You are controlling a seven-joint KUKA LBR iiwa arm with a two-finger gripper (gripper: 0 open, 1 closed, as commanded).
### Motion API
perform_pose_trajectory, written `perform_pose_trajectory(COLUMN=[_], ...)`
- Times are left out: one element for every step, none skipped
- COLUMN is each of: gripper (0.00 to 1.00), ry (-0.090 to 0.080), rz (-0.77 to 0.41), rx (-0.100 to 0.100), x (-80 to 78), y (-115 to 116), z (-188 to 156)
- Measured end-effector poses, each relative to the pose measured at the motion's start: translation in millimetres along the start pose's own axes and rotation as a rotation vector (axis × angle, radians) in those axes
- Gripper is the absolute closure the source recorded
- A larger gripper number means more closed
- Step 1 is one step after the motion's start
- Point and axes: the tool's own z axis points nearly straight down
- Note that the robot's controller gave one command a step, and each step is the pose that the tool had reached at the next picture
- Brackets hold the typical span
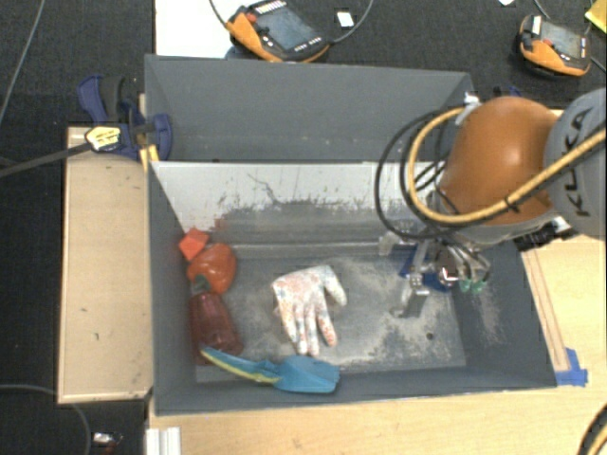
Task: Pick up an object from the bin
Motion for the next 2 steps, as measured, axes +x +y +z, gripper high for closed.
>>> perform_pose_trajectory(gripper=[0.00, 0.00], ry=[-0.005, -0.007], rz=[0.049, -0.064], rx=[-0.003, 0.002], x=[10.6, -2.1], y=[68, 41], z=[-18, 60])
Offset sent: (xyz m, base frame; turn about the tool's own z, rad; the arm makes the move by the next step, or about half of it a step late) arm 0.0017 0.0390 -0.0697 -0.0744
